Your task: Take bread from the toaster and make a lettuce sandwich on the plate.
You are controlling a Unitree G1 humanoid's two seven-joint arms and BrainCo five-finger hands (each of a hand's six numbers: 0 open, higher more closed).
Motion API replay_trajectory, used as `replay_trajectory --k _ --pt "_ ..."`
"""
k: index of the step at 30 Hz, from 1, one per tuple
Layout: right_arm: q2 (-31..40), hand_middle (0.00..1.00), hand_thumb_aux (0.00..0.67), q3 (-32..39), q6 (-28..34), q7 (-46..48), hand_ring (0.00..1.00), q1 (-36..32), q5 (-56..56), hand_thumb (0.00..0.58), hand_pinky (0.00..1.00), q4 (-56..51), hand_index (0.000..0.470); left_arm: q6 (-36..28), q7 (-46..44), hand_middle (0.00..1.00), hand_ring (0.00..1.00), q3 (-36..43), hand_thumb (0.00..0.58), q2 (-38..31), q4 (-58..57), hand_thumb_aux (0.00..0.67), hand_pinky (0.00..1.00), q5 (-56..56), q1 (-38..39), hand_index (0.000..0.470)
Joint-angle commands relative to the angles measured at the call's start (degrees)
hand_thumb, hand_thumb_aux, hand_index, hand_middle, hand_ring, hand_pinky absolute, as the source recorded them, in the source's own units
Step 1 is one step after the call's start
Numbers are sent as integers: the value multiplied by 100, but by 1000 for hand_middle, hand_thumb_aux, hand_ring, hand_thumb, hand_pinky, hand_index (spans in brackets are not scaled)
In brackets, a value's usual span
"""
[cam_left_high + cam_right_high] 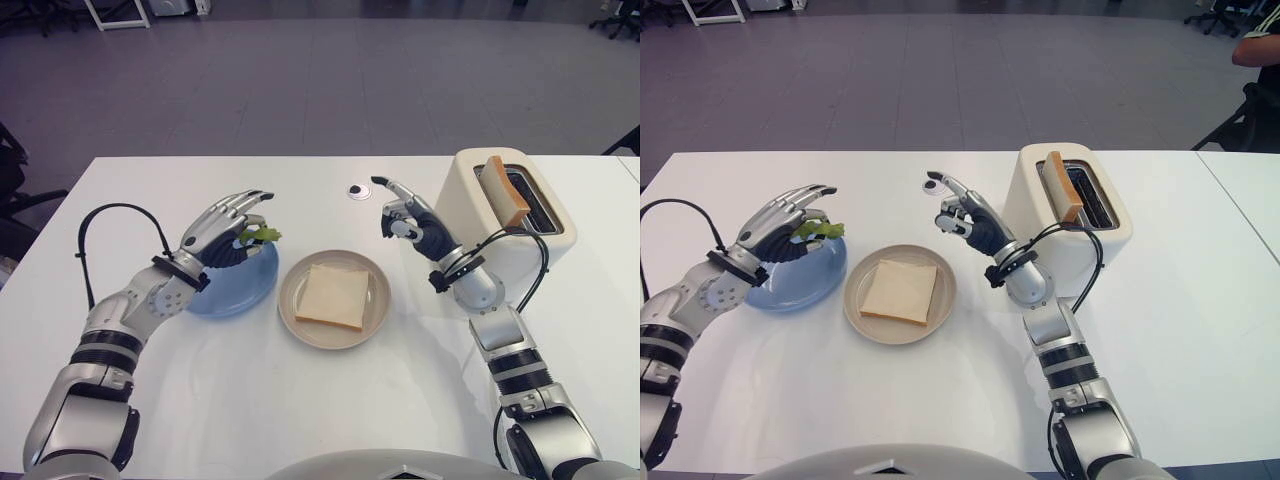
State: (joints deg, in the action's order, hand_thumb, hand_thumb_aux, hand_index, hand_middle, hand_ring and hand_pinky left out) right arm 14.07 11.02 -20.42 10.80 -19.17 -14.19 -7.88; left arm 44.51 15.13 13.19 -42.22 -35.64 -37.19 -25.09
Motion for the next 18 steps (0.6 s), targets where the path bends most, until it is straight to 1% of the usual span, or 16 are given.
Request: replay_trajectory --k 1,8,10,13,18 --pt "53 635 0 -160 186 135 635 0 207 0 635 410 0 67 -54 0 0 328 580 534 151 670 0 -176 -218 470" --pt "103 639 0 -312 353 228 639 -9 318 0 639 648 0 173 -192 0 0 784 580 1189 325 670 0 -368 -268 470" --pt "114 635 0 -339 386 246 635 -7 331 0 635 706 0 232 -496 0 0 1031 580 1290 312 670 0 -400 -181 470" --pt "142 635 0 -368 423 297 635 -26 351 0 635 752 0 405 -1088 0 0 1310 580 1177 356 670 0 -308 39 470" --pt "176 627 0 -384 445 348 627 -48 355 0 627 769 0 556 -1801 0 0 1376 580 921 467 670 0 -23 282 470"
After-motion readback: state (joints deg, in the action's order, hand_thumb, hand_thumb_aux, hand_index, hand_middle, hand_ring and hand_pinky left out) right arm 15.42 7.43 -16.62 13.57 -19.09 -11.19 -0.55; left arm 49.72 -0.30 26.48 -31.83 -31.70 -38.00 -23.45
